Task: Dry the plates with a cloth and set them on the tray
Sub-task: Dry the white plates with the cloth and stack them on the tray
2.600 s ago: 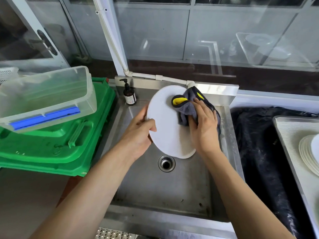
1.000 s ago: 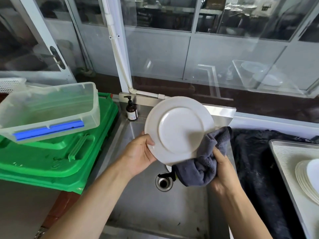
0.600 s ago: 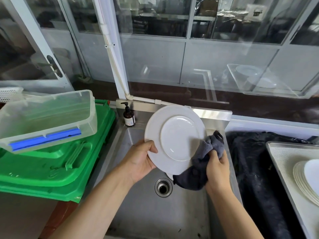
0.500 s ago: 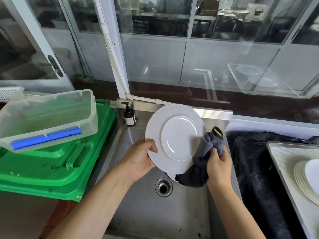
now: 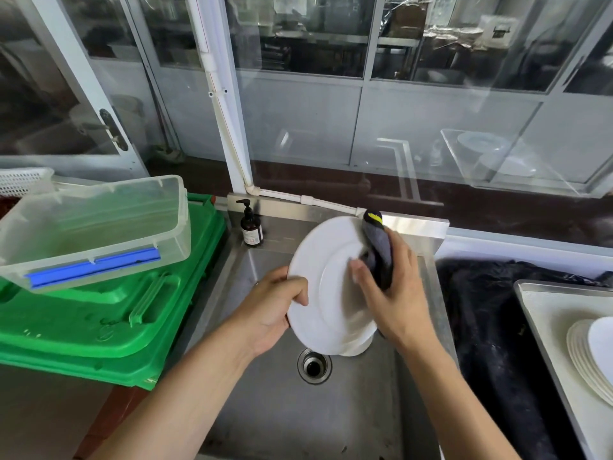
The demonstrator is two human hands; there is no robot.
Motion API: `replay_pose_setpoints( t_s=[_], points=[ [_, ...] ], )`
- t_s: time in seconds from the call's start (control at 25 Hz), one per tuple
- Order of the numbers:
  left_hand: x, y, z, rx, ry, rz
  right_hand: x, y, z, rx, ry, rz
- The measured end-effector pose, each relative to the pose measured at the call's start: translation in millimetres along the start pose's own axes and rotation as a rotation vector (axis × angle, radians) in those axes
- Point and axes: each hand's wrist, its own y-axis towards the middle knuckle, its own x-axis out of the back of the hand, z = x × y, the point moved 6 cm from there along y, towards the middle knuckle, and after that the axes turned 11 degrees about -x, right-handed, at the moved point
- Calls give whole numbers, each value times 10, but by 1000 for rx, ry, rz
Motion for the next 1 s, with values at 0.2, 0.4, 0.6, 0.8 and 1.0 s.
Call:
replay_pose_setpoints(
  t_s=[0.2, 0.4, 0.6, 0.8, 1.0],
  points=[
    [-30, -18, 8, 8, 130, -19, -138, -1, 48, 57, 39, -8],
    [-38, 44, -8, -81, 228, -101, -416, -142, 390, 294, -83, 102],
    [-56, 64, -54, -108, 329, -118, -404, -10, 392, 156, 74, 73],
    [11, 191, -28, -125, 231, -181, -571, -252, 433, 191, 170, 116],
    [-17, 183, -156, -109, -62, -180, -619, -403, 460, 170, 228, 102]
  ],
)
